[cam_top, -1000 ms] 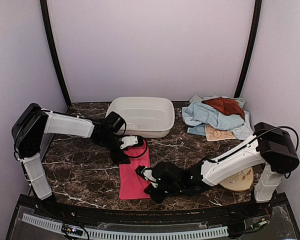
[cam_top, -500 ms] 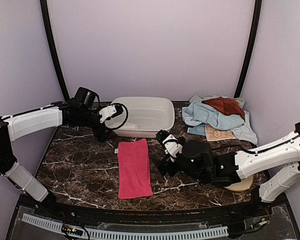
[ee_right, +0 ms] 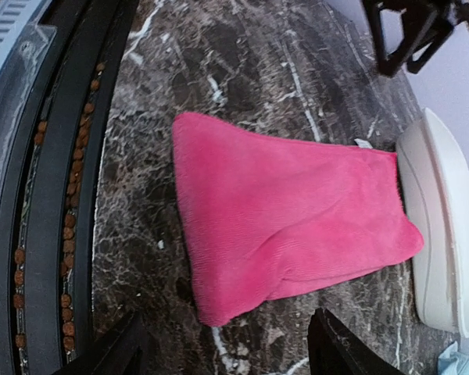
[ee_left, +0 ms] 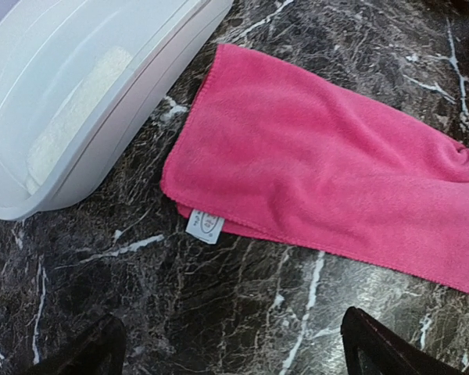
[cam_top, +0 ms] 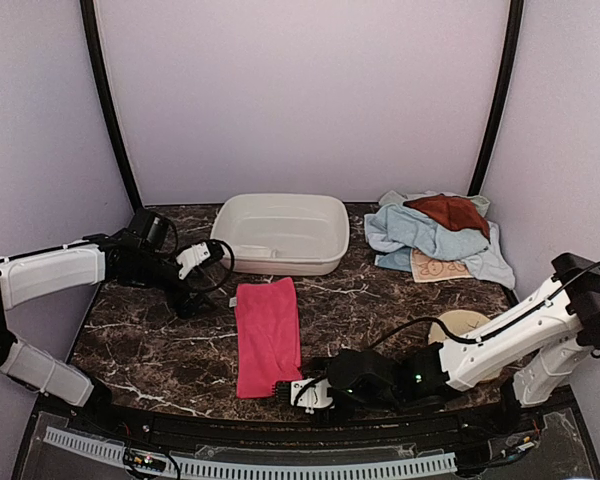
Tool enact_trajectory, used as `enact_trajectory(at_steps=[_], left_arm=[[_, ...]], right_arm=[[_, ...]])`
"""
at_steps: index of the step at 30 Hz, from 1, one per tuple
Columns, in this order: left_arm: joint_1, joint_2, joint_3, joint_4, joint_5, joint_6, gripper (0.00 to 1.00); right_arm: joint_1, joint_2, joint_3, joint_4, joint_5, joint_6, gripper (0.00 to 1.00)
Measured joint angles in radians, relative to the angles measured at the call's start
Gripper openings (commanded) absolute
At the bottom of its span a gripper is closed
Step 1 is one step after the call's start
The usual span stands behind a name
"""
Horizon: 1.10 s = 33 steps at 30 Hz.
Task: Roll the towels
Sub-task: Roll the towel at the center of the board.
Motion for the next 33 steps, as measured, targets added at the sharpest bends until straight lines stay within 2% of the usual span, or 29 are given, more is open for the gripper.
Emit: enact_trajectory(at_steps=[6, 14, 19, 24, 25, 29, 33], left_arm=[[-0.002, -0.077, -0.068, -0.005, 0.106, 0.001, 0.99], [-0.002, -0.159, -0.145, -0.052, 0.156, 0.065, 0.98], [-0.002, -0.167, -0.152, -0.077, 0.161, 0.101, 0.96], [-0.002, -0.167, -0.153, -0.105, 0.170, 0.127, 0.96], [-0.002, -0.167, -0.153, -0.107, 0.174, 0.130, 0.96], [-0.002, -0.168, -0.153, -0.127, 0.206, 0.150, 0.96], [-0.004, -0.181, -0.152, -0.150, 0.267, 0.168, 0.96]], right_arm=[[-0.002, 0.153, 0.029, -0.021, -0.041, -0.054, 0.59], [-0.066, 0.220, 0.112, -0.024, -0.069, -0.064, 0.43], [-0.079, 0.238, 0.135, -0.052, -0.093, -0.073, 0.28], [-0.079, 0.260, 0.162, -0.098, -0.126, -0.069, 0.02], [-0.079, 0.268, 0.175, -0.113, -0.131, -0.056, 0.00], [-0.095, 0.282, 0.224, -0.161, -0.185, -0.001, 0.00], [-0.141, 0.293, 0.275, -0.201, -0.327, 0.119, 0.00]])
